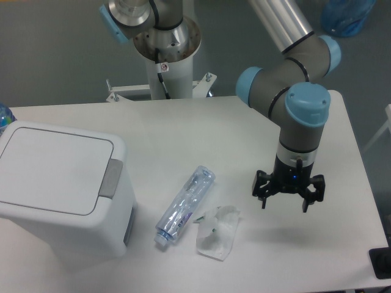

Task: Open the trash can
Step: 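Move the open gripper toward the white trash can's lid edge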

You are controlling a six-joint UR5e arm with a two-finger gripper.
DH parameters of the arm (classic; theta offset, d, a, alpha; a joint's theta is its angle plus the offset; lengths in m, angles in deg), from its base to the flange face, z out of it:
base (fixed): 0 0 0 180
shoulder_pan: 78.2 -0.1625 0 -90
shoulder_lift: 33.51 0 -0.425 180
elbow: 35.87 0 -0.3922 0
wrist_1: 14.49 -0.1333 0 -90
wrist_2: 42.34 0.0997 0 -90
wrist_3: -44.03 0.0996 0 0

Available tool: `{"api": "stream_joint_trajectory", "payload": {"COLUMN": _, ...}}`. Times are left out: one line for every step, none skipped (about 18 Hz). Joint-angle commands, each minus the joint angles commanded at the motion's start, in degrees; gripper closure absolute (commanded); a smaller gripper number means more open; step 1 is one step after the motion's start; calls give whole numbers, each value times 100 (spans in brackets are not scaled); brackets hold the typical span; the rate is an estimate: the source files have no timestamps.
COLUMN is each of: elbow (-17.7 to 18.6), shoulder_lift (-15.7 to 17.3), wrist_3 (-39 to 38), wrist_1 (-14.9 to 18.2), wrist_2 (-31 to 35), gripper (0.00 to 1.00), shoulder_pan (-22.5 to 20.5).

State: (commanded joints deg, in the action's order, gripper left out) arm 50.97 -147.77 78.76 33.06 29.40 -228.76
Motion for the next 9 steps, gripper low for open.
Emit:
{"api": "stream_joint_trajectory", "payload": {"elbow": -26, "shoulder_lift": 70, "wrist_3": -53, "wrist_1": 0, "wrist_2": -219, "gripper": 0, "shoulder_pan": 9}}
{"api": "stream_joint_trajectory", "payload": {"elbow": -27, "shoulder_lift": 149, "wrist_3": -106, "wrist_1": 0, "wrist_2": -413, "gripper": 0, "shoulder_pan": 18}}
{"api": "stream_joint_trajectory", "payload": {"elbow": -27, "shoulder_lift": 228, "wrist_3": -211, "wrist_1": 0, "wrist_2": -563, "gripper": 0, "shoulder_pan": 44}}
{"api": "stream_joint_trajectory", "payload": {"elbow": -35, "shoulder_lift": 325, "wrist_3": -316, "wrist_1": 0, "wrist_2": -669, "gripper": 0, "shoulder_pan": 88}}
{"api": "stream_joint_trajectory", "payload": {"elbow": -35, "shoulder_lift": 413, "wrist_3": -396, "wrist_1": 0, "wrist_2": -731, "gripper": 0, "shoulder_pan": 114}}
{"api": "stream_joint_trajectory", "payload": {"elbow": -35, "shoulder_lift": 510, "wrist_3": -431, "wrist_1": 9, "wrist_2": -775, "gripper": 0, "shoulder_pan": 123}}
{"api": "stream_joint_trajectory", "payload": {"elbow": -35, "shoulder_lift": 580, "wrist_3": -449, "wrist_1": 9, "wrist_2": -828, "gripper": 0, "shoulder_pan": 193}}
{"api": "stream_joint_trajectory", "payload": {"elbow": -35, "shoulder_lift": 607, "wrist_3": -449, "wrist_1": 9, "wrist_2": -924, "gripper": 0, "shoulder_pan": 254}}
{"api": "stream_joint_trajectory", "payload": {"elbow": -27, "shoulder_lift": 668, "wrist_3": -466, "wrist_1": 9, "wrist_2": -1047, "gripper": 0, "shoulder_pan": 290}}
